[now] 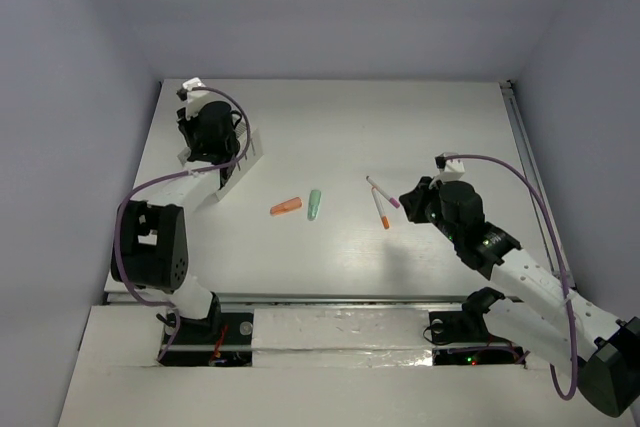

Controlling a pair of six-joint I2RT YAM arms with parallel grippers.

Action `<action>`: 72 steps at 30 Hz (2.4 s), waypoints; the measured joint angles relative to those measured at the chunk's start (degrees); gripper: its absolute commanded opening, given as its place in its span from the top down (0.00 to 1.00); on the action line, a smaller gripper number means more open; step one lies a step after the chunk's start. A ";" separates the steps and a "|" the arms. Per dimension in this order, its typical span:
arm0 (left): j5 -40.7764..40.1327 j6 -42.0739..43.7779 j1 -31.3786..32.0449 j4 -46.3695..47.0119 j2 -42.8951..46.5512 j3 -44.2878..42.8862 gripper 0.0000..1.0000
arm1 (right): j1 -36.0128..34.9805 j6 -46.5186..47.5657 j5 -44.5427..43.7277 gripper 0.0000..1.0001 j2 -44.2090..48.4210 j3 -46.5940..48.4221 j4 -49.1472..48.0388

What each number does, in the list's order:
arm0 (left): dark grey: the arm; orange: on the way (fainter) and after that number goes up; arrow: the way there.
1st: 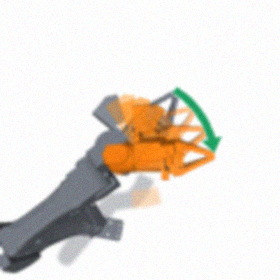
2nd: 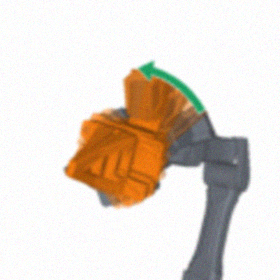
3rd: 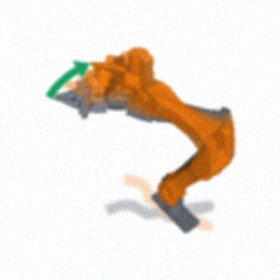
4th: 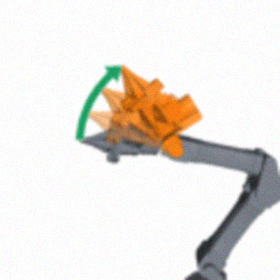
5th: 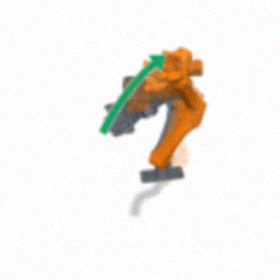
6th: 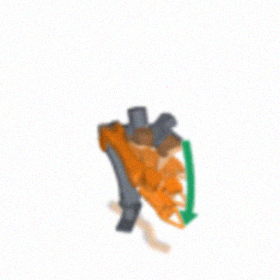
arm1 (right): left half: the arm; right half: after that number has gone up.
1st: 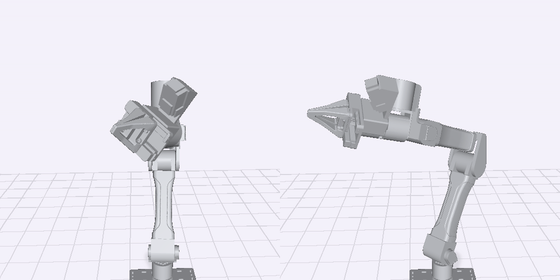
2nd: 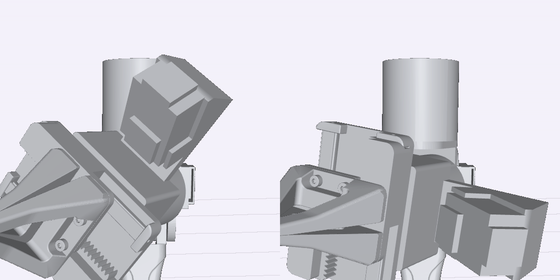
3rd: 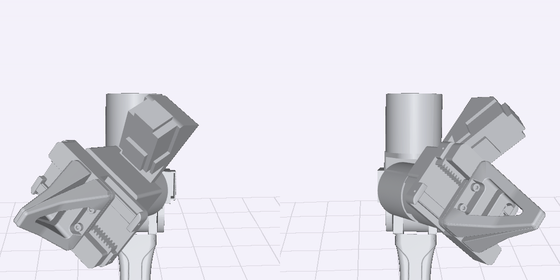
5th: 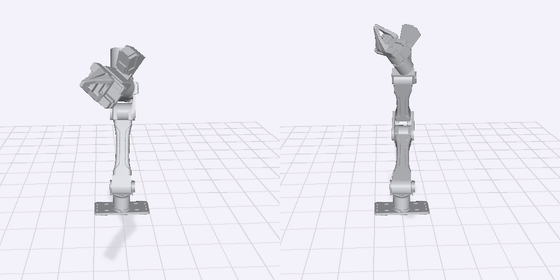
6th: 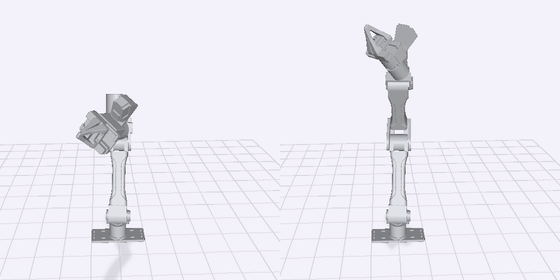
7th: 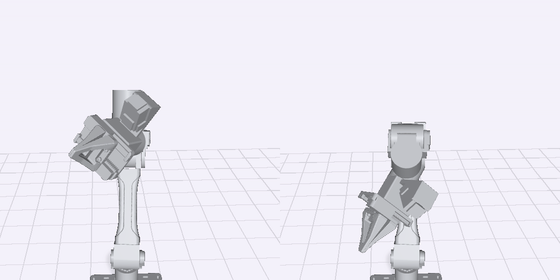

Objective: Sort the stationery into containers
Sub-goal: Place the pen in the storage box, then pick up the pen from the center of the board.

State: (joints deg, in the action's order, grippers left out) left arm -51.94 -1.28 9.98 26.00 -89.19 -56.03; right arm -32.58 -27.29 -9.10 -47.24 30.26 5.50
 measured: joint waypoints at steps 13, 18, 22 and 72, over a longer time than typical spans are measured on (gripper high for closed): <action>-2.80 1.70 3.37 2.32 -1.18 1.90 0.67 | 0.00 -0.20 -0.02 0.90 0.85 -0.26 -0.85; -4.24 2.56 6.12 2.91 -0.81 2.60 0.66 | 0.00 -0.20 -0.02 0.90 0.87 -0.26 -0.85; -5.40 1.92 8.63 1.40 1.60 2.62 0.73 | 0.00 -0.20 -0.04 0.91 1.27 -0.26 -0.85; 22.03 -43.10 49.83 -27.04 -32.26 -25.16 0.76 | 0.00 -2.05 -17.42 1.00 12.00 0.00 8.61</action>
State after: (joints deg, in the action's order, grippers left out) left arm -29.91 -44.38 59.81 -1.04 -121.45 -81.19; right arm -32.58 -29.34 -26.52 -35.24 30.26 14.11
